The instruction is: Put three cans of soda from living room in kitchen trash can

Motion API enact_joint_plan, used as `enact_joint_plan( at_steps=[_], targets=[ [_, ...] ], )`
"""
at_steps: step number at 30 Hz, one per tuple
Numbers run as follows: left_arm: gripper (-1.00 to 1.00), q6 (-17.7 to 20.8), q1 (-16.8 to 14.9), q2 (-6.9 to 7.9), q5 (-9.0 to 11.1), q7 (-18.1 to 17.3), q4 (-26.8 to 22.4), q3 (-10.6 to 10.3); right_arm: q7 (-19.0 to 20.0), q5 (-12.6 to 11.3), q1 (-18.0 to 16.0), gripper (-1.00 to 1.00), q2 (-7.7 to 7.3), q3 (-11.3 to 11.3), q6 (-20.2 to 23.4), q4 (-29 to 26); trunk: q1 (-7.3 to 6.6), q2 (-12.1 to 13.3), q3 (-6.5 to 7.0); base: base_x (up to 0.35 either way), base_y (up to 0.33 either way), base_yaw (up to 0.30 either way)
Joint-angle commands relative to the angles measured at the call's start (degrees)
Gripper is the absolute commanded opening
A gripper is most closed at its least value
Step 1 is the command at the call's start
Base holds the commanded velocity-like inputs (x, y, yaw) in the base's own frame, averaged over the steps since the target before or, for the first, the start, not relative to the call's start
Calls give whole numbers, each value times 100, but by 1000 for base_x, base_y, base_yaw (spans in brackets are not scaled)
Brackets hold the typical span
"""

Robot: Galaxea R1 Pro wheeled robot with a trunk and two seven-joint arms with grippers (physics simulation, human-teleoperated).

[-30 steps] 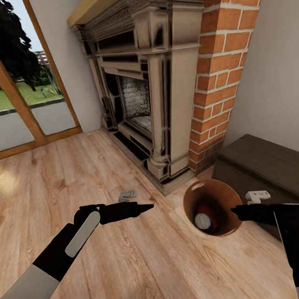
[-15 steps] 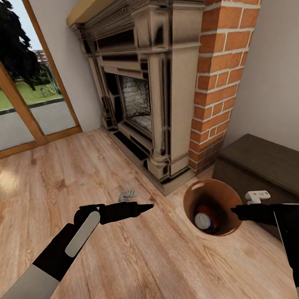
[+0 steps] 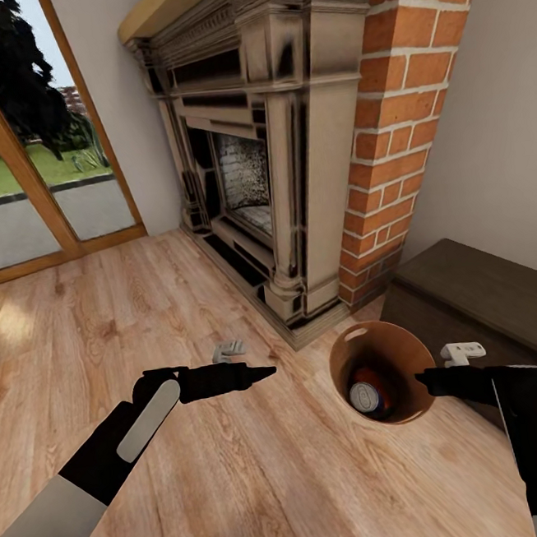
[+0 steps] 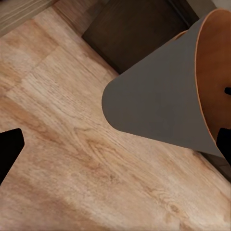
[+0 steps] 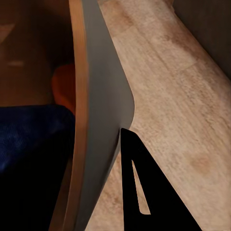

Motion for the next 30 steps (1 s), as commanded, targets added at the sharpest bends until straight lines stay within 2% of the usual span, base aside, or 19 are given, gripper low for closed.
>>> enact_joint_plan(
  at_steps=[1, 10, 30],
  targets=[
    [100, 2, 0, -1, 0, 0, 0, -1, 12, -121, -2, -100, 0, 3, 30, -2, -1, 0, -4, 0, 0, -57],
    [100, 8, -1, 2, 0, 1, 0, -5, 8, -121, -2, -100, -15, 3, 30, -2, -1, 0, -79, 0, 0, -74],
    [100, 7, 0, -5, 0, 0, -8, -12, 7, -121, -2, -100, -17, 3, 30, 4, -1, 0, -264, 0, 0, -3]
  ],
)
